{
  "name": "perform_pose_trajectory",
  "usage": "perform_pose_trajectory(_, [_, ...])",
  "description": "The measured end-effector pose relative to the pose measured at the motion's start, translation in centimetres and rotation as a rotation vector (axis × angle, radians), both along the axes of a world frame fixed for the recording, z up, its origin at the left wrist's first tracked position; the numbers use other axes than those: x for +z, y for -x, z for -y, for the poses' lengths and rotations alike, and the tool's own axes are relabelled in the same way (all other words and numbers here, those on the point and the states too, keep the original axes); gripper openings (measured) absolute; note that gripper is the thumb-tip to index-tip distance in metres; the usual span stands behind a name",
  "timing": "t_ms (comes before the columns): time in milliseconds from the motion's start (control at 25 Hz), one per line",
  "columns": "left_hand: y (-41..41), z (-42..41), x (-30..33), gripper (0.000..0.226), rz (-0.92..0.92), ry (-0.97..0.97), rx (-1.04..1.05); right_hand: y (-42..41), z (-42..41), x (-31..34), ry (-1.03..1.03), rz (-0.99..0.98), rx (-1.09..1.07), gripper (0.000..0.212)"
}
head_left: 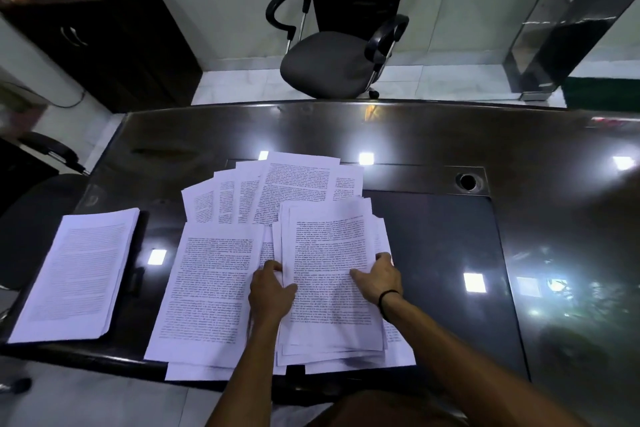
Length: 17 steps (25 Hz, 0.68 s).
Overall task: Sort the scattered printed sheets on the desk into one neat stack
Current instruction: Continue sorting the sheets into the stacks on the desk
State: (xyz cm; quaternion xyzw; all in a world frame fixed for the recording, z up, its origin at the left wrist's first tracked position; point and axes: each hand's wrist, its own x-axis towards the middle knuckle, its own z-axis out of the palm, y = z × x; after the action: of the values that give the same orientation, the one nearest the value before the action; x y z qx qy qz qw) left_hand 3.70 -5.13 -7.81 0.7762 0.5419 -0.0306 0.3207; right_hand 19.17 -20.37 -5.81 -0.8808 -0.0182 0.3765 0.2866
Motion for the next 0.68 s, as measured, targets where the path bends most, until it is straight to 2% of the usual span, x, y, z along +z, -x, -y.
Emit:
perform_pose_trajectory(80, [0.1, 0.2, 0.0, 0.05, 0.003, 0.001, 0.003, 0.7, -0.3, 0.1, 0.117, 0.151, 0.123, 0.071])
perform_pose_trajectory(160, [0.1, 0.3, -0.1, 0.05, 0.009, -0.003, 0.01, 1.2, -0.5, 0.1, 0.115, 0.194, 0.155, 0.079])
perform_pose_trajectory(280, [0.1, 0.2, -0.4, 0.05, 0.008, -0.014, 0.01, 0.9, -0.7, 0.0, -0.057, 0.021, 0.016, 0.079])
perform_pose_trajectory(400, [0.1, 0.1, -0.6, 0.049, 0.018, -0.014, 0.018, 0.6, -0.8, 0.4, -0.194, -0.089, 0.013, 0.055])
perform_pose_trajectory(480, [0.2, 0.0, -0.6, 0.048, 0.023, -0.012, 0.025, 0.8, -1.1, 0.9, -0.288, -0.139, 0.038, 0.05])
perform_pose_trajectory(680, [0.4, -0.5, -0.6, 0.046, 0.043, 0.011, 0.035, 0.1, -0.7, 0.5, -0.237, -0.074, 0.065, 0.045])
